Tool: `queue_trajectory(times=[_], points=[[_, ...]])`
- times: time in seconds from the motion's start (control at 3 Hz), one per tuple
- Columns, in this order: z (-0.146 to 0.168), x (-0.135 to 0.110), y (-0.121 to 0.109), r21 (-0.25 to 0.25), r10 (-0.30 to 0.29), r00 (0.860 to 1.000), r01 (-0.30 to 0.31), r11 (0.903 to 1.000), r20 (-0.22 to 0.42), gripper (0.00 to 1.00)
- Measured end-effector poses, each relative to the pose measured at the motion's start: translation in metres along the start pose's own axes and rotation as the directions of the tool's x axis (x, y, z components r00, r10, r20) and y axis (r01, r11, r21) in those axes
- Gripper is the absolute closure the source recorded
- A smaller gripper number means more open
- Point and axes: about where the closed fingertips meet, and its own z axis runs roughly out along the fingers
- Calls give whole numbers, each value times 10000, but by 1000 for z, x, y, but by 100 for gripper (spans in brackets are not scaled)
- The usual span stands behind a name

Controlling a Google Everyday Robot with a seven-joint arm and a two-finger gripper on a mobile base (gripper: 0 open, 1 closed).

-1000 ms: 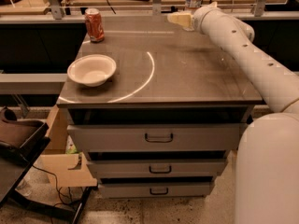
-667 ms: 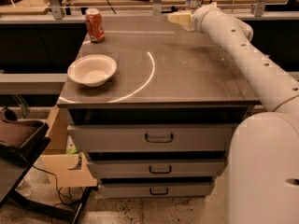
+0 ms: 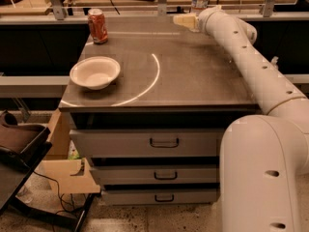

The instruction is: Move water bottle near paper bowl

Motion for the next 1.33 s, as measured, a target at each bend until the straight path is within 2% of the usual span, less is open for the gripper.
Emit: queue_trajectory(times=[1.33], points=[[37,8,-3,-70,-71,9993,73,9999,378,0]])
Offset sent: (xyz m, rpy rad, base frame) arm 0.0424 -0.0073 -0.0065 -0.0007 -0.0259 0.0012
